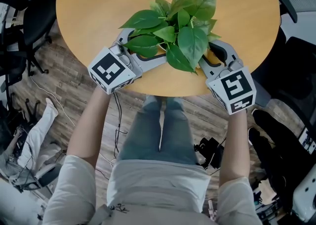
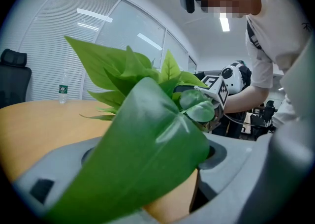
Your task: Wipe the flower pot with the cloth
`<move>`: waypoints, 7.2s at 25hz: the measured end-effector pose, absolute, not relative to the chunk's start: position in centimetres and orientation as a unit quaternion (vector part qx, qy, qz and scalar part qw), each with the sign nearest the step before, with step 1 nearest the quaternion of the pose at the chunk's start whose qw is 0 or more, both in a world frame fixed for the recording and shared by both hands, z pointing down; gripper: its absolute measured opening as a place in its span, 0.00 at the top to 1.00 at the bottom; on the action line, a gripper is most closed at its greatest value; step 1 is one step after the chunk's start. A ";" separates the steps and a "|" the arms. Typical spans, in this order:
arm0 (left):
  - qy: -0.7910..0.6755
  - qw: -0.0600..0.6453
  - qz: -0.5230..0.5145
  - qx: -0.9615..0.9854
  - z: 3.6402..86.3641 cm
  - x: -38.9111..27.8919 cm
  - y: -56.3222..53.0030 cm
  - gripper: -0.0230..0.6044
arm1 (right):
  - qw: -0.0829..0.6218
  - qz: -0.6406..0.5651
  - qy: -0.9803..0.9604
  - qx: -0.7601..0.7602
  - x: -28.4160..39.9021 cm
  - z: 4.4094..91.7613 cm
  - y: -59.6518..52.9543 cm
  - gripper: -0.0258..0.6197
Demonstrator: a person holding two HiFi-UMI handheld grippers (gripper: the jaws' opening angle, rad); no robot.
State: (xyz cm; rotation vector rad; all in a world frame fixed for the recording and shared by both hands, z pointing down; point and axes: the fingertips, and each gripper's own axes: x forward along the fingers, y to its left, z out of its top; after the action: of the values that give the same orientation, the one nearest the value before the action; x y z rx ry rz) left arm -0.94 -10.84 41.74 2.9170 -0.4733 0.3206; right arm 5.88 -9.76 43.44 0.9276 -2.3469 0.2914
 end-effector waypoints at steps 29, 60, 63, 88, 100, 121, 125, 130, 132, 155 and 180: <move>-0.298 0.113 0.116 0.941 42.1 0.3 -11.1 0.34 | 0.291 0.124 -0.883 0.345 5.8 44.3 -8.4 0.81; -0.377 0.141 0.110 0.909 42.7 0.3 -9.4 0.34 | 0.281 0.143 -0.887 0.338 5.9 45.0 -7.4 0.81; -0.345 0.130 0.117 0.922 43.3 -0.6 -8.7 0.34 | 0.281 0.146 -0.886 0.339 6.1 44.9 -7.4 0.81; -0.156 0.102 0.077 0.979 41.3 0.8 -11.3 0.32 | 0.281 0.136 -0.868 0.387 9.2 44.4 -9.2 0.81; -0.193 0.107 0.084 0.972 41.4 1.1 -11.3 0.32 | 0.292 0.102 -0.877 0.367 7.6 43.6 -10.0 0.81; -0.275 0.124 0.091 0.949 41.7 1.6 -11.4 0.32 | 0.290 0.114 -0.876 0.367 7.0 44.1 -8.7 0.81; -0.287 0.127 0.092 0.945 41.6 2.0 -11.6 0.32 | 0.287 0.117 -0.877 0.368 7.2 44.1 -8.7 0.81; -0.311 0.132 0.094 0.937 41.8 1.9 -11.5 0.32 | 0.284 0.120 -0.877 0.368 6.7 44.2 -8.3 0.81; -0.322 0.135 0.093 0.932 41.7 1.7 -11.7 0.32 | 0.284 0.120 -0.878 0.367 6.4 44.2 -8.4 0.81; -0.428 0.158 0.090 0.885 41.9 2.1 -11.6 0.33 | 0.273 0.133 -0.886 0.350 4.6 44.5 -7.1 0.81; -0.143 0.067 0.080 0.984 41.3 1.2 -12.0 0.25 | 0.273 0.142 -0.887 0.346 5.9 44.7 -6.8 0.81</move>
State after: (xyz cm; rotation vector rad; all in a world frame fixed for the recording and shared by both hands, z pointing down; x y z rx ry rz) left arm 1.20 -12.03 41.34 2.9665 -0.4305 0.2413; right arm 5.90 -6.85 44.75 0.9302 -2.3862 0.3825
